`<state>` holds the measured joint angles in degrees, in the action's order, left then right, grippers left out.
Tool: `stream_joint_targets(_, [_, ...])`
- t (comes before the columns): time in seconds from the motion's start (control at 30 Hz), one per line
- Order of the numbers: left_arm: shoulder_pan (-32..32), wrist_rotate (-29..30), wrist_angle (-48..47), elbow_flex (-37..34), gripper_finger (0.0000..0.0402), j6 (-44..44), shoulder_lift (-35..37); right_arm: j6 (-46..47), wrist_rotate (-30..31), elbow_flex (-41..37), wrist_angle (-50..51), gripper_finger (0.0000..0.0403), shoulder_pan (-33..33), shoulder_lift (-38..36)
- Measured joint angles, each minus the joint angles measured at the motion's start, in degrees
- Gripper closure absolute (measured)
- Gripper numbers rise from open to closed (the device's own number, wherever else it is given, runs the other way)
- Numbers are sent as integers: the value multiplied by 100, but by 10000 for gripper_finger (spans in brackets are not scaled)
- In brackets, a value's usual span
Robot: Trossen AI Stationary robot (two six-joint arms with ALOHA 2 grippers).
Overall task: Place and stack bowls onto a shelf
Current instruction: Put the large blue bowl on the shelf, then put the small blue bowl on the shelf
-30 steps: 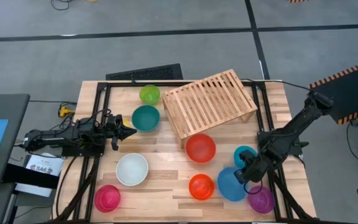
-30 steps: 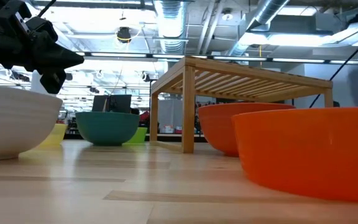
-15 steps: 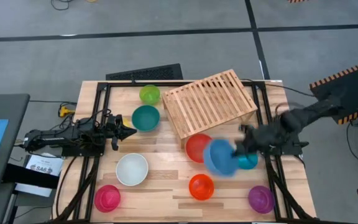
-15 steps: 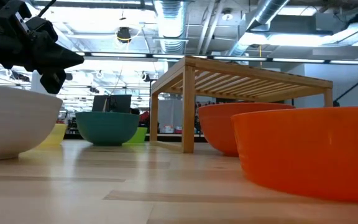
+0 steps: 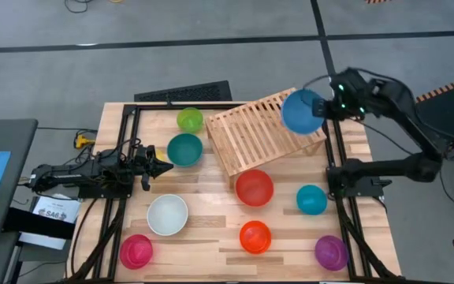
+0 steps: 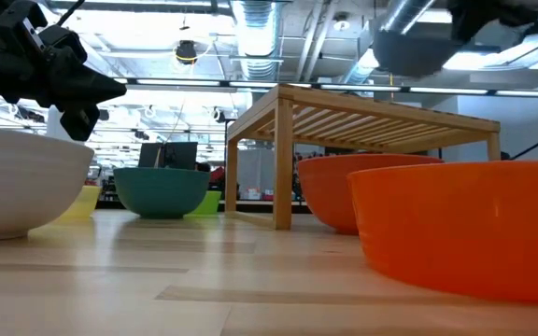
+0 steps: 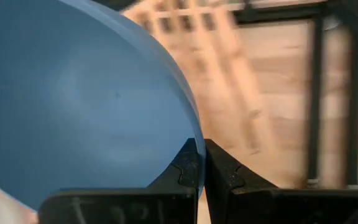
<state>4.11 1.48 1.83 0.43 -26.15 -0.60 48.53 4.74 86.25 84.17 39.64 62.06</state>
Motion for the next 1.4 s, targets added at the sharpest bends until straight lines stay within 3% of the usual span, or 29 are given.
stream_joint_targets(0.2, [1, 1, 0, 0, 401, 0, 0, -1112, -811, -2, -41, 376, 925, 862])
stream_joint_targets(0.57, [1, 2, 0, 0, 401, 0, 0, -2139, -1159, 79, -44, 376, 1826, 1694])
stream_joint_targets(0.93, [-1, 2, 0, 0, 401, 0, 0, -2605, -1607, 101, -42, 277, 1951, 1737])
stream_joint_targets(1.4, [0, 0, 0, 0, 401, 0, 0, -3303, -1824, 101, -202, 266, 2359, 1185])
